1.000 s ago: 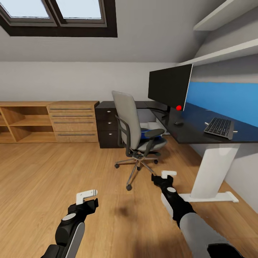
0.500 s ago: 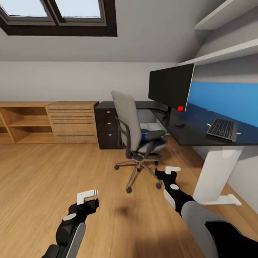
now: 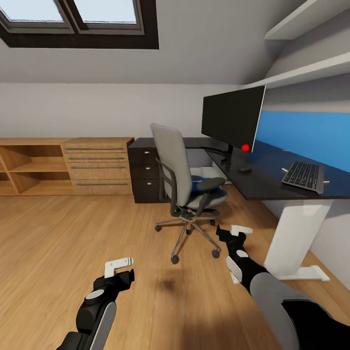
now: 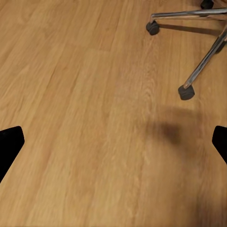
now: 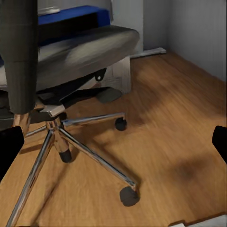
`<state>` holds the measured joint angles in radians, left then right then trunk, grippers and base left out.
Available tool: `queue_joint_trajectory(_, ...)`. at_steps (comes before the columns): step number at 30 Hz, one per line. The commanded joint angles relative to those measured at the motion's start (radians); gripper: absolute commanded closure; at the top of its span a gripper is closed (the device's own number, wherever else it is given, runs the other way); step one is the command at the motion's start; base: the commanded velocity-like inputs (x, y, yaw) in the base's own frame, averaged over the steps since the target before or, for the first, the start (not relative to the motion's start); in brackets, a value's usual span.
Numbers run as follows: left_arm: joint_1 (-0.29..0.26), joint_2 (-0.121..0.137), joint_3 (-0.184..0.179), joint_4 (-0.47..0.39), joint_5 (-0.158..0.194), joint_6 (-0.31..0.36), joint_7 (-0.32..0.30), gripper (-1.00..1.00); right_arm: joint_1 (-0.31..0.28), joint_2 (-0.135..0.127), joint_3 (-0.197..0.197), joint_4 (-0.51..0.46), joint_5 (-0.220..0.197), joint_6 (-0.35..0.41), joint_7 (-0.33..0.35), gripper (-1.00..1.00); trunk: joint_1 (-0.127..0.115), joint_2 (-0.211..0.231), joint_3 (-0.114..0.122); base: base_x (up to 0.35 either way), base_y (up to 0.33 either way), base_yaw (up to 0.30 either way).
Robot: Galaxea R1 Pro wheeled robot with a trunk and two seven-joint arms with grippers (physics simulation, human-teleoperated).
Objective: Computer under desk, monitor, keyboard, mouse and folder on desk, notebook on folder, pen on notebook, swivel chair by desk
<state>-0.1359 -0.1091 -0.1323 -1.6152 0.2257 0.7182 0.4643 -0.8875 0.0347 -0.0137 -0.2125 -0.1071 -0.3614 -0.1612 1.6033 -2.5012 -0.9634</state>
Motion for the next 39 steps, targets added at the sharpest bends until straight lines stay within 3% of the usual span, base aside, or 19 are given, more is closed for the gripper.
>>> queue_joint_trajectory(1, -0.001, 0.000, -0.001, 0.000, 0.010, 0.002, 0.010, -1.00, -0.001, -0.009, -0.002, 0.001, -0.049, -0.013, 0.003, -1.00, 0.000, 0.000, -0.001, 0.201, -0.005, 0.000)
queue_joint_trajectory(6, -0.001, 0.000, -0.001, 0.000, 0.010, 0.002, 0.010, -1.00, -0.001, -0.020, -0.003, 0.000, -0.094, -0.019, 0.004, -1.00, 0.000, 0.000, -0.001, 0.236, -0.023, 0.000)
queue_joint_trajectory(11, -0.001, 0.000, -0.001, 0.001, 0.010, 0.002, 0.010, -1.00, -0.001, -0.026, -0.002, -0.002, -0.114, -0.024, 0.004, -1.00, 0.000, 0.000, -0.001, 0.103, -0.010, 0.000)
queue_joint_trajectory(34, -0.001, 0.000, -0.001, 0.004, 0.012, 0.004, 0.010, -1.00, 0.001, -0.020, 0.001, -0.005, -0.118, -0.076, 0.005, -1.00, 0.000, 0.000, -0.001, 0.194, -0.001, 0.000)
queue_joint_trajectory(39, -0.001, 0.000, 0.000, 0.005, 0.012, 0.004, 0.009, -1.00, 0.001, -0.019, 0.001, -0.001, -0.116, -0.116, 0.004, -1.00, 0.000, 0.000, -0.001, 0.249, 0.000, 0.000)
